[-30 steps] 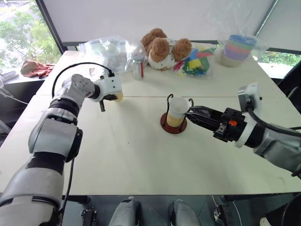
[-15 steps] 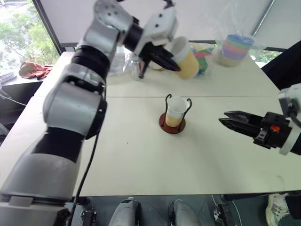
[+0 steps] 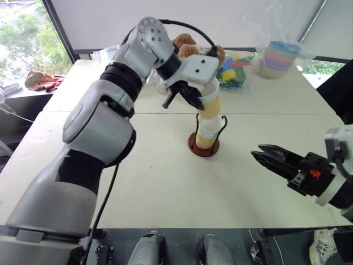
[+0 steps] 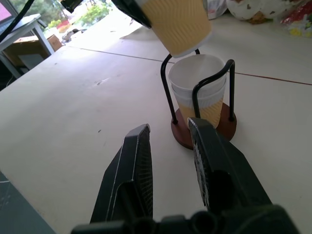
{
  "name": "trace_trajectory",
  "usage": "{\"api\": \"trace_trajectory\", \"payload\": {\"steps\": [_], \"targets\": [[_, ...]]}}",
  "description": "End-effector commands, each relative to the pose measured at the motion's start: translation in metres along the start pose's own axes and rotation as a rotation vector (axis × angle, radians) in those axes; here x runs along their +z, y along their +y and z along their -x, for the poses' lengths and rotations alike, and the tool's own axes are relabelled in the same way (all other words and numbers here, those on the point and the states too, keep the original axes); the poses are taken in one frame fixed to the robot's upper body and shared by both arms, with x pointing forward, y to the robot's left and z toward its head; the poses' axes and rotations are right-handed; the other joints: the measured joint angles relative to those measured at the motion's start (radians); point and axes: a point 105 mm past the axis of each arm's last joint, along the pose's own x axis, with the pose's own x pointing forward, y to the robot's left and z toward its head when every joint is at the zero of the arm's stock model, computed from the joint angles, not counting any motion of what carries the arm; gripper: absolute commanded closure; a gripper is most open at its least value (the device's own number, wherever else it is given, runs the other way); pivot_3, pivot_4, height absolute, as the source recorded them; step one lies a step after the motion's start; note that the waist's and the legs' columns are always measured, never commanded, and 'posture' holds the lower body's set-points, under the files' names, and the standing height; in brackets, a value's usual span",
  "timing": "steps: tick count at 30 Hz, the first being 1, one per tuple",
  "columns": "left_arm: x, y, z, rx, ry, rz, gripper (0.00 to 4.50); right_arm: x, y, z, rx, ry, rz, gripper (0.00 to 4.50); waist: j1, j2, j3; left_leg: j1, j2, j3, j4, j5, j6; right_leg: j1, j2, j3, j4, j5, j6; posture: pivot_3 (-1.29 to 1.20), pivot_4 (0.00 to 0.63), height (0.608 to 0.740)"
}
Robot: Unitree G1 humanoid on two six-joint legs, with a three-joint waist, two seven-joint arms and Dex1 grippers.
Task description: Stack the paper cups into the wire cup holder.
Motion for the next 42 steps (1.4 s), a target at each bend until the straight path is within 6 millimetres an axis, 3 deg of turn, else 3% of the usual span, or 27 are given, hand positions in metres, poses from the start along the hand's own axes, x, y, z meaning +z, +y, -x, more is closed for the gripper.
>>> {"api": "trace_trajectory", "payload": {"steps": [1,11,14,15,16,21,24,27,30,32,35,38,42], "targets": [[-0.001,-0.003,-0.006,-0.048,0.062,-0.057,4.46,0.005,0.005,0.000,0.002,-0.040,0.007,3.18,0.000,0.000,0.000,0.000,0.000,0.000,0.000,0.000,0.000,0.000,0.000,0.000,0.000,0.000,0.000,0.00,0.150,0.740],[0.002,-0.007,-0.027,-0.105,0.059,-0.070,4.46,0.002,0.008,-0.002,-0.015,-0.048,-0.008,3.18,0.000,0.000,0.000,0.000,0.000,0.000,0.000,0.000,0.000,0.000,0.000,0.000,-0.001,0.000,0.000,0.00,0.150,0.740],[0.007,-0.004,-0.027,-0.085,0.023,-0.053,3.62,0.002,0.008,-0.002,-0.021,-0.049,-0.010,3.18,-0.001,0.000,0.000,0.000,0.000,0.000,0.000,0.000,0.000,0.000,0.000,0.000,0.000,0.000,0.000,0.00,0.150,0.740],[0.008,-0.002,-0.026,-0.076,0.013,-0.052,3.14,0.002,0.008,-0.002,-0.021,-0.049,-0.011,3.18,-0.001,0.000,0.000,0.000,0.000,0.000,0.000,0.000,0.000,0.000,0.000,0.000,0.000,0.000,0.000,0.00,0.150,0.740],[0.012,0.000,-0.022,-0.056,-0.004,-0.049,2.66,0.002,0.007,-0.003,-0.019,-0.049,-0.012,3.18,-0.001,0.000,0.000,0.000,0.000,0.000,0.000,0.000,0.000,0.000,0.000,0.000,0.000,0.000,0.000,0.00,0.150,0.740],[0.025,0.015,0.006,0.080,-0.135,-0.014,2.66,0.000,0.002,-0.008,-0.010,-0.052,-0.019,3.18,-0.001,0.000,0.000,0.000,0.000,0.000,0.000,0.000,0.000,0.000,0.000,0.000,0.000,0.000,0.000,0.00,0.150,0.740],[0.019,0.017,0.030,0.186,-0.195,0.011,2.66,-0.003,-0.010,-0.011,-0.045,-0.062,-0.020,3.18,-0.004,0.000,0.000,0.000,0.000,0.000,0.000,0.000,0.000,0.000,0.001,0.000,0.000,0.000,0.000,0.00,0.150,0.740],[0.004,0.018,0.051,0.327,-0.287,0.104,2.66,-0.008,-0.025,-0.014,-0.093,-0.082,-0.036,3.18,-0.003,0.000,0.000,0.001,0.000,0.000,0.000,0.000,0.000,0.000,0.001,0.000,0.001,0.000,0.000,0.00,0.150,0.740],[-0.038,0.016,0.069,0.595,-0.376,0.312,2.66,-0.013,-0.048,-0.022,-0.167,-0.127,-0.047,3.18,-0.005,0.001,-0.001,0.002,0.000,0.000,0.000,0.000,0.000,0.001,0.001,0.000,0.002,0.000,0.000,0.00,0.150,0.740],[-0.072,-0.001,0.069,0.705,-0.422,0.457,2.66,-0.021,-0.064,-0.028,-0.219,-0.135,-0.037,3.18,-0.013,0.003,-0.002,0.003,0.000,0.000,0.000,0.000,0.000,0.002,0.001,0.000,0.002,0.000,0.000,0.00,0.150,0.740],[-0.111,-0.038,0.049,0.878,-0.425,0.623,2.66,-0.027,-0.092,-0.033,-0.317,-0.165,-0.015,3.18,-0.026,0.004,-0.002,0.005,0.000,0.001,0.000,0.001,-0.001,0.003,0.001,0.001,0.005,0.000,0.000,0.00,0.150,0.740],[-0.129,-0.083,0.031,1.098,-0.411,0.809,2.66,-0.034,-0.112,-0.036,-0.389,-0.200,-0.005,3.18,-0.026,0.003,-0.002,0.002,0.000,-0.001,-0.001,0.005,-0.009,0.001,0.000,0.002,0.005,0.000,0.000,0.00,0.150,0.740],[-0.137,-0.129,0.018,1.365,-0.412,1.019,2.66,-0.048,-0.127,-0.041,-0.453,-0.203,0.007,3.18,-0.023,0.003,-0.002,-0.001,-0.001,-0.005,-0.001,0.006,-0.011,0.000,0.000,0.002,0.005,0.000,0.000,0.00,0.150,0.740]]}}
